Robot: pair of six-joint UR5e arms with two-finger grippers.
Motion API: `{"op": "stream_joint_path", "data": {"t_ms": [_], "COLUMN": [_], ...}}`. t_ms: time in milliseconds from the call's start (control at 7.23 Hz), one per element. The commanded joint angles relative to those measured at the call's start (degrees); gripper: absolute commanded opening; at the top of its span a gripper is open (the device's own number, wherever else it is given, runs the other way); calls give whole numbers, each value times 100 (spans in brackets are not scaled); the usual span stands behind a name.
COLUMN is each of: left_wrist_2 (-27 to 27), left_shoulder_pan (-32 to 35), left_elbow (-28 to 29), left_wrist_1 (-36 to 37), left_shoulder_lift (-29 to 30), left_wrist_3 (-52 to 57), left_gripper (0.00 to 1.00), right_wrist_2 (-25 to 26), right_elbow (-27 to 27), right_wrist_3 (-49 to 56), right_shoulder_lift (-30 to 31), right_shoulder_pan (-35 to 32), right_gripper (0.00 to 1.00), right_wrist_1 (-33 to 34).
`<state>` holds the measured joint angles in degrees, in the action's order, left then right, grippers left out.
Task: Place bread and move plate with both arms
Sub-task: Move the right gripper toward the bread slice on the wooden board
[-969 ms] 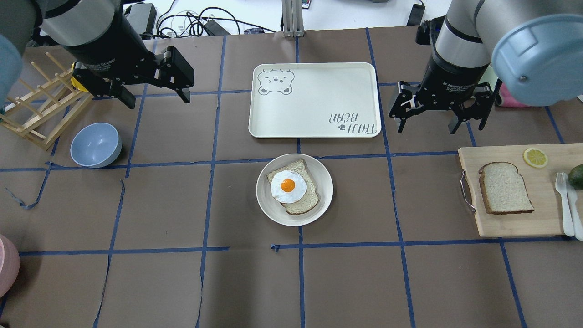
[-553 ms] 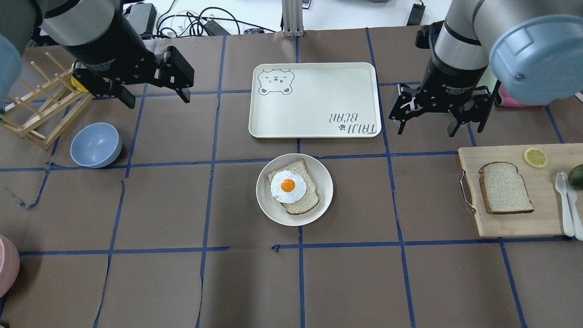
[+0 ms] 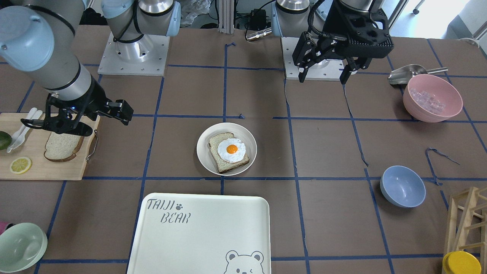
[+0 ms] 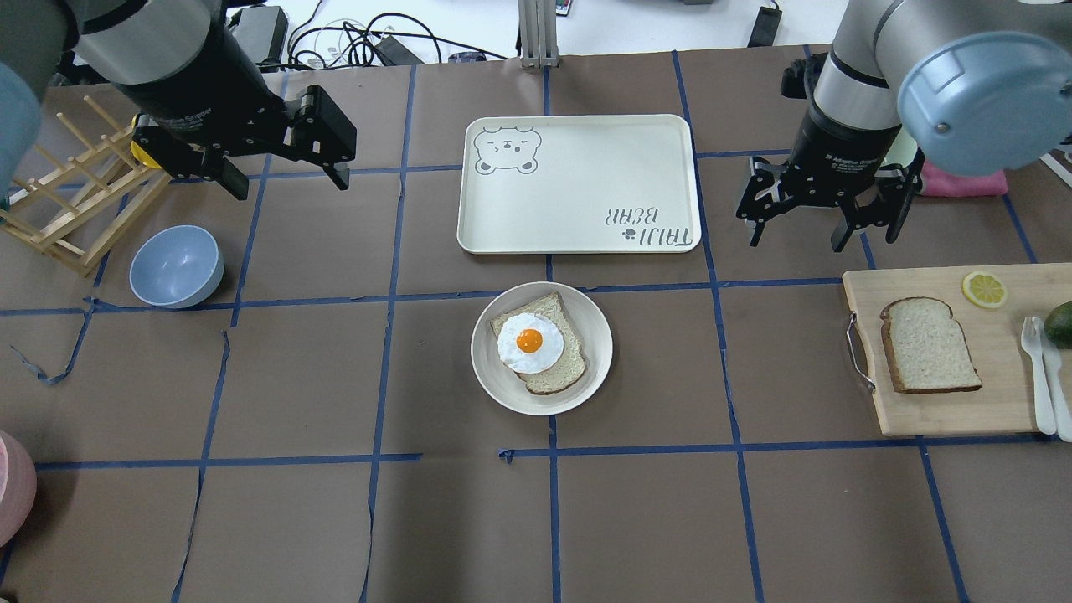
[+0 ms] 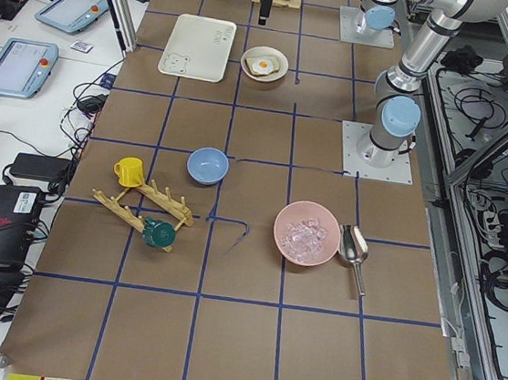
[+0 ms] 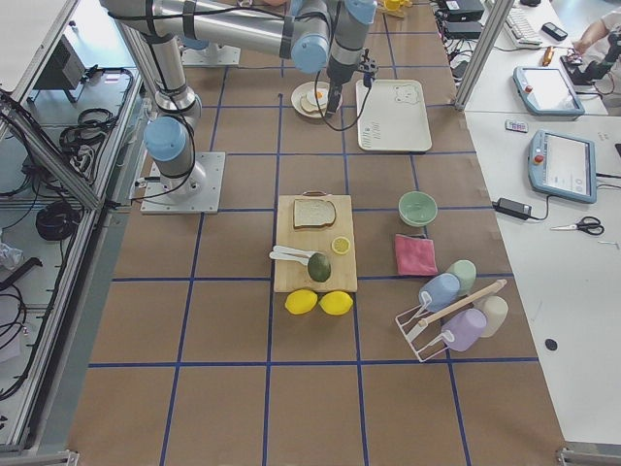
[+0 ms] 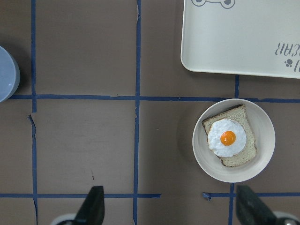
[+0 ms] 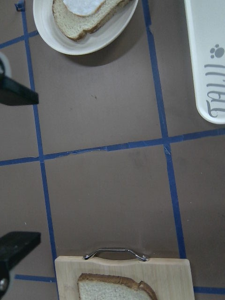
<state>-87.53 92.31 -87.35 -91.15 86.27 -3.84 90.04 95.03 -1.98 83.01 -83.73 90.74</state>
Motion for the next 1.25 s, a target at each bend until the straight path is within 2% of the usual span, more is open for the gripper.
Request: {"op": "stream_joint_path", "data": {"t_ms": [0, 138, 277, 553, 1107], "left_wrist_2": [-1, -1, -1, -1, -1], "left_shoulder_pan": [-3, -3, -3, -11, -3], "left_elbow": [-2, 7, 7, 7, 7], "left_wrist_1": [0, 0, 0, -8, -8], "left_shoulder_lift": [4, -5, -5, -14, -14], "left_wrist_3": [6, 7, 7, 7, -2], "left_gripper": [100, 100, 100, 100, 100], "right_wrist_2": [110, 493, 993, 1357, 1350], "right_elbow": [103, 225, 409, 787, 1175], "right_wrist_3": [373, 304, 364, 452, 1250], "right_shoulder_lift": [-390, -583, -811, -953, -1261], "right_shoulder_pan": [558, 568, 585, 786, 1305], "right_gripper": [74, 74, 70, 68, 69], "right_wrist_1": [319, 470, 932, 1436, 2253]}}
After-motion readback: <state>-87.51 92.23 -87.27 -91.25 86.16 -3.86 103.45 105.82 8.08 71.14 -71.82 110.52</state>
